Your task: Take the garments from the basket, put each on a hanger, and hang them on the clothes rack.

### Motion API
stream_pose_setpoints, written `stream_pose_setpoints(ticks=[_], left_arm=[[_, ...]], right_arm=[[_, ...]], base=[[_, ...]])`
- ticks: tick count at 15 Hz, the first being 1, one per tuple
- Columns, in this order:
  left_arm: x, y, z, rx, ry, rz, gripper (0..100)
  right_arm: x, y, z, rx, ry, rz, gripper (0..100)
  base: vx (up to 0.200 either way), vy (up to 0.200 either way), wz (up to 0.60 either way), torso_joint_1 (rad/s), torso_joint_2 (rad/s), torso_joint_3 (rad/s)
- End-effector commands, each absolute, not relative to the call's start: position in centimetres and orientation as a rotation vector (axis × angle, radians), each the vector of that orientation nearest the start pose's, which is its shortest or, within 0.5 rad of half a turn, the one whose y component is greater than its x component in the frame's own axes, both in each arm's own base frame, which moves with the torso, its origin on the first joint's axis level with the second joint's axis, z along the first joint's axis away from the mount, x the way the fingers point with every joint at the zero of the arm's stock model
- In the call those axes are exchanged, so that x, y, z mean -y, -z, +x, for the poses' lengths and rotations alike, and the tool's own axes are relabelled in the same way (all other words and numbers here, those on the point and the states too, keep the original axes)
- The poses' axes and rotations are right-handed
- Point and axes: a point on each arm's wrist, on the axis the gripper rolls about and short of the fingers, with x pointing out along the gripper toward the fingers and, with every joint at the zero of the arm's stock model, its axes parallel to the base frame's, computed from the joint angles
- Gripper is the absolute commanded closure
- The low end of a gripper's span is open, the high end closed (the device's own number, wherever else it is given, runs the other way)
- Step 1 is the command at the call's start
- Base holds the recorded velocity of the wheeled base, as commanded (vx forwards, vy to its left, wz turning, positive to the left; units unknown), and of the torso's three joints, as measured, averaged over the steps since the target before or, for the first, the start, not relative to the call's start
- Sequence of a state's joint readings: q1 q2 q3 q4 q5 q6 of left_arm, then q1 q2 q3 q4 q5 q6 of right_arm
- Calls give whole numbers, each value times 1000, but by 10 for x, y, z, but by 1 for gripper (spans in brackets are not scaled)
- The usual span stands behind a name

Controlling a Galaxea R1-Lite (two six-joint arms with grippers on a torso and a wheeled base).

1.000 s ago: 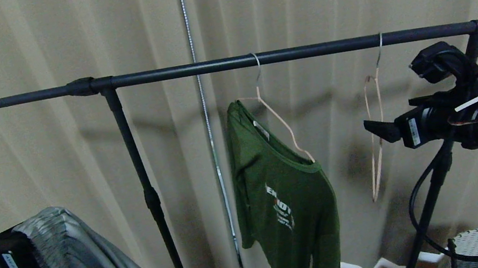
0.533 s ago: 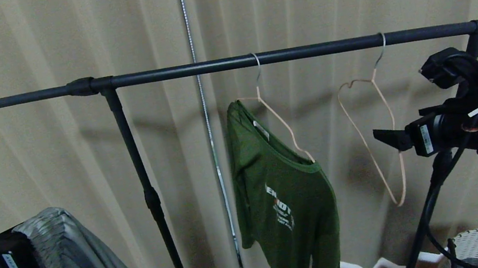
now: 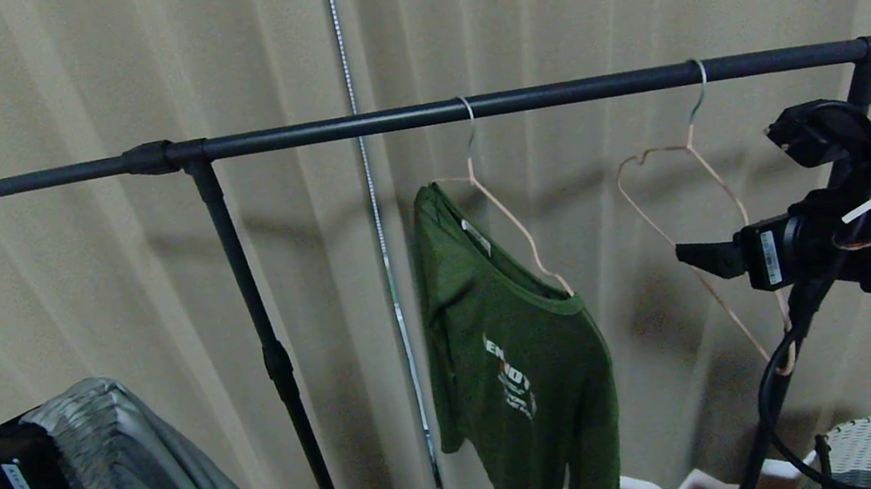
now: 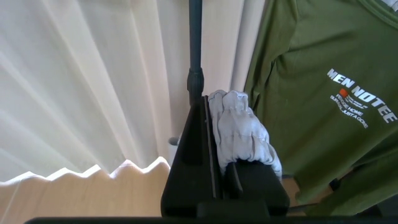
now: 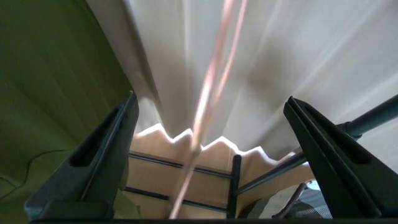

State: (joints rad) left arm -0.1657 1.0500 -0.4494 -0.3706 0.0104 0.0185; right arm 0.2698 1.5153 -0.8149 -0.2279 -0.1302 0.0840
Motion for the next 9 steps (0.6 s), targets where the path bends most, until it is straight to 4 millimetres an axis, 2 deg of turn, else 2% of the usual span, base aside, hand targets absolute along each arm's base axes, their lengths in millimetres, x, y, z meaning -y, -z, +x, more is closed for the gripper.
stream_pose_setpoints(ticks=[1, 9], left_arm=[[22, -201, 135, -226, 155, 39, 100], [22, -202, 135, -220, 155, 37, 100]], right_arm=[[-66, -198, 249, -469, -117, -11, 0], [-65, -202, 250, -497, -108, -17, 0]], base=[[0, 0, 0, 0, 0, 0], [0, 0, 0, 0, 0, 0]])
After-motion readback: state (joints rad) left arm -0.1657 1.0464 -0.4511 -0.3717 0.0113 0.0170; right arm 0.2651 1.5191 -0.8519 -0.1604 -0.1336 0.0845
